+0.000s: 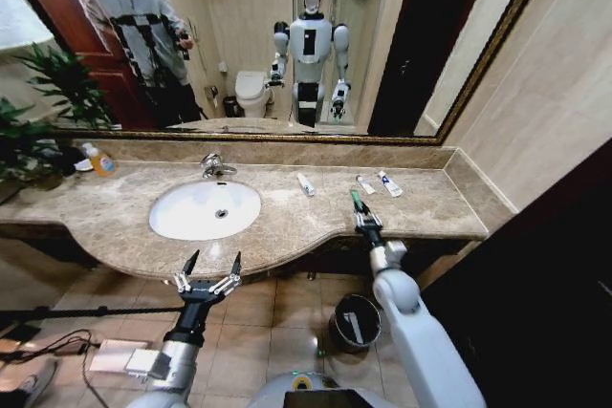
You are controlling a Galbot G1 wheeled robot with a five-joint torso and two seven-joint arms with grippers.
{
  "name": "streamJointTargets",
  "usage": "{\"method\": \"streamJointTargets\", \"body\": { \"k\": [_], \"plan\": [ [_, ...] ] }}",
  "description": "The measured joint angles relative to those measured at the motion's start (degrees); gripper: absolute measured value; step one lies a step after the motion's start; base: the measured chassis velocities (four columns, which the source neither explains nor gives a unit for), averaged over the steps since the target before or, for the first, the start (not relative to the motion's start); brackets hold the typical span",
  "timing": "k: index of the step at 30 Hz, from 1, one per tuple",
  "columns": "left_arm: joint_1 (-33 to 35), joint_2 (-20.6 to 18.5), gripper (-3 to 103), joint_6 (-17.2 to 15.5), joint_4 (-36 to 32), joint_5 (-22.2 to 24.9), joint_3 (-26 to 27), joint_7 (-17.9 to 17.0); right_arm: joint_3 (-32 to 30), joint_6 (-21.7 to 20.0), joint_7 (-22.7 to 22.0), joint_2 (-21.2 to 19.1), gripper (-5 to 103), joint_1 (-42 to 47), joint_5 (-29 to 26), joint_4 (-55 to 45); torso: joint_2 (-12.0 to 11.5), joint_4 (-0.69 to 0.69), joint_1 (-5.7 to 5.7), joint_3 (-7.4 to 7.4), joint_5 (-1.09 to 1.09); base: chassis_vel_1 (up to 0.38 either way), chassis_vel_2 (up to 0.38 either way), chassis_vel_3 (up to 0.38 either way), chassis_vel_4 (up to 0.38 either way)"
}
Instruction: Pick up the trash from the sink and place it in the trash bin.
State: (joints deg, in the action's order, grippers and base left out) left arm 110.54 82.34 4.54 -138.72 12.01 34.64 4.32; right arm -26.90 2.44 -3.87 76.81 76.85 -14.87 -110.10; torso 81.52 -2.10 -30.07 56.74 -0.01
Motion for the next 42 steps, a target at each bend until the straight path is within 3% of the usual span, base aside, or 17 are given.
{"method": "streamJointTargets", "body": {
  "k": [7,17,31,36,42],
  "plan": [
    [0.0,0.0,100,0.0,0.0,0.0,0.0,0.0,-1.8,7.0,-1.3,4.7,21,10.9,6.9,-2.6,0.0,0.0,0.0,0.0,-0.01,0.0,0.0,0.0,0.0],
    [0.0,0.0,100,0.0,0.0,0.0,0.0,0.0,-1.5,14.7,-3.5,6.0,21,15.6,12.7,5.5,0.0,0.0,0.0,0.01,0.01,0.0,0.0,0.0,0.0],
    [0.0,0.0,100,0.0,0.0,0.0,0.0,0.0,-1.6,18.2,-3.1,4.4,21,9.7,12.0,27.9,0.0,-0.01,-0.01,0.01,0.01,0.0,0.0,0.0,0.0],
    [0.0,0.0,100,0.0,0.0,0.0,0.0,0.0,-1.3,18.1,-0.7,4.4,21,7.6,9.6,36.9,0.0,-0.01,-0.01,0.01,0.01,0.0,0.0,0.0,0.0],
    [0.0,0.0,100,0.0,0.0,0.0,0.0,0.0,-0.2,15.1,1.5,5.3,21,2.9,8.0,48.5,0.0,0.0,-0.01,0.01,0.0,0.0,0.0,0.0,0.0]
  ]
}}
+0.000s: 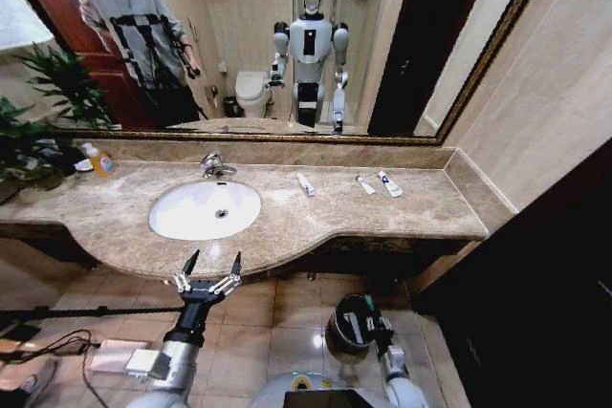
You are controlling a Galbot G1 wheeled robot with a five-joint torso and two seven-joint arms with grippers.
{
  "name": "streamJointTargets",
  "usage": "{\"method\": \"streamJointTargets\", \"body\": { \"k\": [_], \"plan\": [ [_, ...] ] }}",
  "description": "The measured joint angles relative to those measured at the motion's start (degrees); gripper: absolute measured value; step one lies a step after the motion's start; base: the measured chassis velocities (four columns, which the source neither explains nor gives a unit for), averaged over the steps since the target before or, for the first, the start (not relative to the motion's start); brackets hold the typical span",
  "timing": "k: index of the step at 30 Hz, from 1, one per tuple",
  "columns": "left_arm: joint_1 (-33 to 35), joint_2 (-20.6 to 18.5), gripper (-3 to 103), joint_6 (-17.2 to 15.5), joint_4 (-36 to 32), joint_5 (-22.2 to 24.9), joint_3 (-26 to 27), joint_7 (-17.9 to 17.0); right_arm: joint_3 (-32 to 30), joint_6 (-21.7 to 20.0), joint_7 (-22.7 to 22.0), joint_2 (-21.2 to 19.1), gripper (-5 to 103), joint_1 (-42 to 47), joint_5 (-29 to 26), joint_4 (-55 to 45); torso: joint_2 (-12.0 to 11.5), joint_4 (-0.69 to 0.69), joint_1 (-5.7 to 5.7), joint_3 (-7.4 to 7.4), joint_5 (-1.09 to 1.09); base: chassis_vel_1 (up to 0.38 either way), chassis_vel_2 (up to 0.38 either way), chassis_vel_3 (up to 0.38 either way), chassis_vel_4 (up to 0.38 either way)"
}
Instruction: Pick up the trash from the sink and place it in the trash bin.
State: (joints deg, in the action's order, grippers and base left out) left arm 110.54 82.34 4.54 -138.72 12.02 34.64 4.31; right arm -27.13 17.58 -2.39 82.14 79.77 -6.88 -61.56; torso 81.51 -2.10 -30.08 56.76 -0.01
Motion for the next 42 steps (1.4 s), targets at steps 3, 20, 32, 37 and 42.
{"method": "streamJointTargets", "body": {
  "k": [3,20,32,37,42],
  "plan": [
    [0.0,0.0,100,0.0,0.0,0.0,0.0,0.0,0.2,-1.2,0.2,0.0,21,-4.0,2.7,6.9,0.0,0.0,0.0,0.0,0.0,0.0,0.0,0.0,0.0],
    [0.0,0.0,100,0.0,0.0,0.0,0.0,0.0,0.0,-10.6,5.4,-0.5,21,-18.7,3.1,24.7,0.0,-0.01,-0.01,0.0,0.01,0.0,0.0,0.0,0.0],
    [0.0,0.0,100,0.0,0.0,0.0,0.0,0.0,-0.1,-10.7,5.7,-0.3,21,-21.9,5.8,32.7,0.0,0.0,-0.01,0.0,0.01,0.0,0.0,0.0,0.0],
    [0.0,0.0,100,0.0,0.0,0.0,0.0,0.0,0.0,-10.5,5.7,-0.3,31,-22.3,5.9,33.3,0.0,0.0,0.0,0.0,0.01,0.0,0.0,0.0,0.0],
    [0.0,0.0,100,0.0,0.0,0.0,0.0,0.0,0.2,-10.5,5.3,0.1,51,-22.6,6.0,33.5,0.0,-0.01,0.0,0.0,0.01,0.0,0.0,0.0,0.0]
  ]
}}
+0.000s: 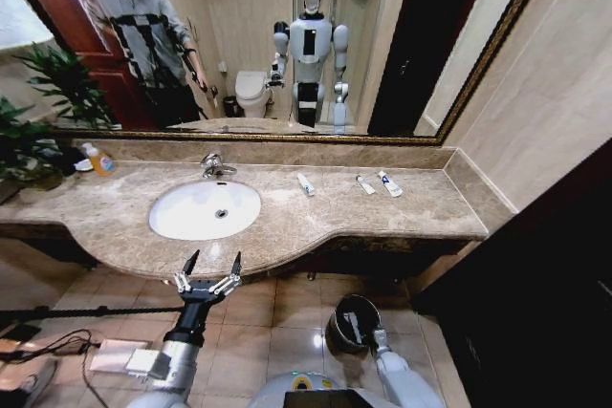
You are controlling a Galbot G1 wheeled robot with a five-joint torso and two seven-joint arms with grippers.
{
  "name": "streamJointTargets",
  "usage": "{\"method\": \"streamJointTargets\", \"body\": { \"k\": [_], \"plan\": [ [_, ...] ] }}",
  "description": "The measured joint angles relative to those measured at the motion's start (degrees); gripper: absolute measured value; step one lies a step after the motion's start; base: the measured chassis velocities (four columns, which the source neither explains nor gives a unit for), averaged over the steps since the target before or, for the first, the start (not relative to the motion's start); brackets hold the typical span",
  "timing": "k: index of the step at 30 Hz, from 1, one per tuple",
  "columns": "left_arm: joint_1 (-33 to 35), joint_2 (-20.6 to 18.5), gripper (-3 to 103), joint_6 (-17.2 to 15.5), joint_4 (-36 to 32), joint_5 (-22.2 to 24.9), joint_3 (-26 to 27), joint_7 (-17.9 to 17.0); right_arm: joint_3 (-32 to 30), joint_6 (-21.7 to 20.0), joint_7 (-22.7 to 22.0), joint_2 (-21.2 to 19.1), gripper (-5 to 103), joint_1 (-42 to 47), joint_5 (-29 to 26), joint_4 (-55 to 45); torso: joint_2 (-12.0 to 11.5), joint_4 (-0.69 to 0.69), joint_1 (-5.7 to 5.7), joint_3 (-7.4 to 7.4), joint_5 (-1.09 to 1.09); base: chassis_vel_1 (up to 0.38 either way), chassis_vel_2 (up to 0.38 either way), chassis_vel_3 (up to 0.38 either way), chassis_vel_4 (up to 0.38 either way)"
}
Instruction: Pick up the trash from the sink and place it in the trash bin.
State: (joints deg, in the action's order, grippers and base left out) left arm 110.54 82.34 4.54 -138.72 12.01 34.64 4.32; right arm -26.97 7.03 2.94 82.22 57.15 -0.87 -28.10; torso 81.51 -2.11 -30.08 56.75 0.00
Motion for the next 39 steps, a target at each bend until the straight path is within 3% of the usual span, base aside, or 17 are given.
{"method": "streamJointTargets", "body": {
  "k": [2,5,6,10,11,13,22,27,35,38,39],
  "plan": [
    [0.0,0.0,100,0.0,0.0,0.0,0.0,0.0,0.0,0.0,-0.2,0.1,51,-0.1,0.0,0.1,0.0,0.0,0.0,0.0,0.0,0.0,0.0,0.0,0.0],
    [0.0,0.0,100,0.0,0.0,0.0,0.0,0.0,0.1,0.4,-1.1,0.5,68,0.0,0.0,0.2,0.0,0.0,0.0,0.0,0.0,0.0,0.0,0.0,0.0],
    [0.0,0.0,100,0.0,0.0,0.0,0.0,0.0,0.1,0.4,-1.1,0.5,68,0.0,0.0,0.2,0.0,0.0,0.0,0.0,0.0,0.0,0.0,0.0,0.0],
    [0.0,0.0,100,0.0,0.0,0.0,0.0,0.0,0.1,1.0,-2.0,0.9,89,0.5,0.0,0.0,0.0,0.0,0.0,0.0,0.0,0.0,0.0,0.0,0.0],
    [0.0,0.0,100,0.0,0.0,0.0,0.0,0.0,0.1,1.0,-2.0,0.9,89,0.5,0.0,0.0,0.0,0.0,0.0,0.0,0.0,0.0,0.0,0.0,0.0],
    [0.0,0.0,100,0.0,0.0,0.0,0.0,0.0,0.1,1.3,-2.0,0.9,99,1.1,-0.1,-0.8,0.0,0.0,0.0,0.0,0.0,0.0,0.0,0.0,0.0],
    [0.0,0.0,100,0.0,0.0,0.0,0.0,0.0,-0.3,3.4,-1.2,0.3,100,3.3,-0.4,-3.7,0.0,0.0,0.0,0.0,0.0,0.0,0.0,0.0,0.0],
    [0.0,0.0,100,0.0,0.0,0.0,0.0,0.0,-0.2,4.5,-1.3,-0.6,100,6.8,-1.3,-10.6,0.0,0.0,0.0,0.0,0.0,0.0,0.0,0.0,0.0],
    [0.0,0.0,100,0.0,0.0,0.0,0.0,0.0,-3.4,3.3,-3.6,-2.2,100,17.5,-5.8,-33.4,0.0,0.01,0.0,0.0,0.0,0.0,0.0,0.0,0.0],
    [0.0,0.0,100,0.0,0.0,0.0,0.0,0.0,-6.8,0.7,-3.5,-2.3,100,21.9,-9.8,-45.8,0.0,0.01,0.0,0.0,0.0,0.0,0.0,0.0,0.0],
    [0.0,0.0,100,0.0,0.0,0.0,0.0,0.0,-6.8,0.7,-3.5,-2.3,100,21.9,-9.8,-45.8,0.0,0.01,0.0,0.0,0.0,0.0,0.0,0.0,0.0]
  ]
}}
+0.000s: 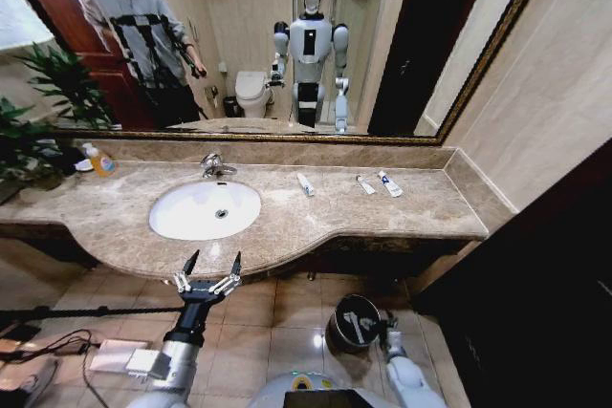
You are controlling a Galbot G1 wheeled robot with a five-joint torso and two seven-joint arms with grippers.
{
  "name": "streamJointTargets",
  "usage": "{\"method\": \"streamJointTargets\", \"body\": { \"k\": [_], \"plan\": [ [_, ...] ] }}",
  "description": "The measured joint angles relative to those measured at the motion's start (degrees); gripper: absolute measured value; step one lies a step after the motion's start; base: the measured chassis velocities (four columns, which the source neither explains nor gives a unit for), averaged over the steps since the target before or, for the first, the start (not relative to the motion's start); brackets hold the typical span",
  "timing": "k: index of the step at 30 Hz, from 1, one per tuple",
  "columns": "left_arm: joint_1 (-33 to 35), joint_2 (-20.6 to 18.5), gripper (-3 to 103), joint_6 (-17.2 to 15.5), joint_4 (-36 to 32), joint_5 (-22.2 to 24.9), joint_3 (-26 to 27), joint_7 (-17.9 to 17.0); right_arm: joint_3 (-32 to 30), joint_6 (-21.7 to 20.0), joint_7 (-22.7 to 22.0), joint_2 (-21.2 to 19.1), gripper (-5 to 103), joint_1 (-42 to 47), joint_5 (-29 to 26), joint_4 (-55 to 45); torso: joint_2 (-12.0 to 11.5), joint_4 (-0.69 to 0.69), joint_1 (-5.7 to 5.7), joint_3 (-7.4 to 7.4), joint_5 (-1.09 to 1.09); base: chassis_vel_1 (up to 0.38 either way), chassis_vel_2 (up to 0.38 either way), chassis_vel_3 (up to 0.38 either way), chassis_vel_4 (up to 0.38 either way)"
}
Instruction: Pick up the trash from the sink and place it in the trash bin.
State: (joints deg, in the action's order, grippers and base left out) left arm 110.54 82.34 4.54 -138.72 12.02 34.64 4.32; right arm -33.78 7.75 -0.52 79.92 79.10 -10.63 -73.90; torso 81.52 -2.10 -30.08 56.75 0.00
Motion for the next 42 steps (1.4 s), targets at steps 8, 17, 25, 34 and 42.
{"method": "streamJointTargets", "body": {
  "k": [8,17,25,34,42],
  "plan": [
    [0.0,0.0,100,0.0,0.0,0.0,0.0,0.0,-6.4,-7.8,-0.3,1.3,100,6.5,-6.4,-25.8,0.0,0.0,0.0,0.0,0.0,0.0,0.0,0.0,0.0],
    [0.0,0.0,100,0.0,0.0,0.0,0.0,0.0,-7.3,-11.0,-1.5,3.2,100,9.4,-6.7,-43.3,0.0,0.0,0.0,0.0,-0.01,0.0,0.0,0.0,0.0],
    [0.0,0.0,100,0.0,0.0,0.0,0.0,0.0,-3.9,-9.5,2.9,1.7,100,5.8,-7.9,-47.0,0.0,-0.01,0.0,0.0,0.0,0.0,0.0,0.0,0.0],
    [0.0,0.0,100,0.0,0.0,0.0,0.0,0.0,1.6,-12.3,5.1,-2.6,100,-0.5,-10.1,-43.0,0.0,0.0,0.0,0.01,-0.01,0.0,0.0,0.0,0.0],
    [0.0,0.0,100,0.0,0.0,0.0,0.0,0.0,9.8,-13.8,5.2,-6.3,100,-11.9,-10.0,-34.6,0.0,-0.01,-0.01,0.01,0.0,0.0,0.0,0.0,0.0]
  ]
}}
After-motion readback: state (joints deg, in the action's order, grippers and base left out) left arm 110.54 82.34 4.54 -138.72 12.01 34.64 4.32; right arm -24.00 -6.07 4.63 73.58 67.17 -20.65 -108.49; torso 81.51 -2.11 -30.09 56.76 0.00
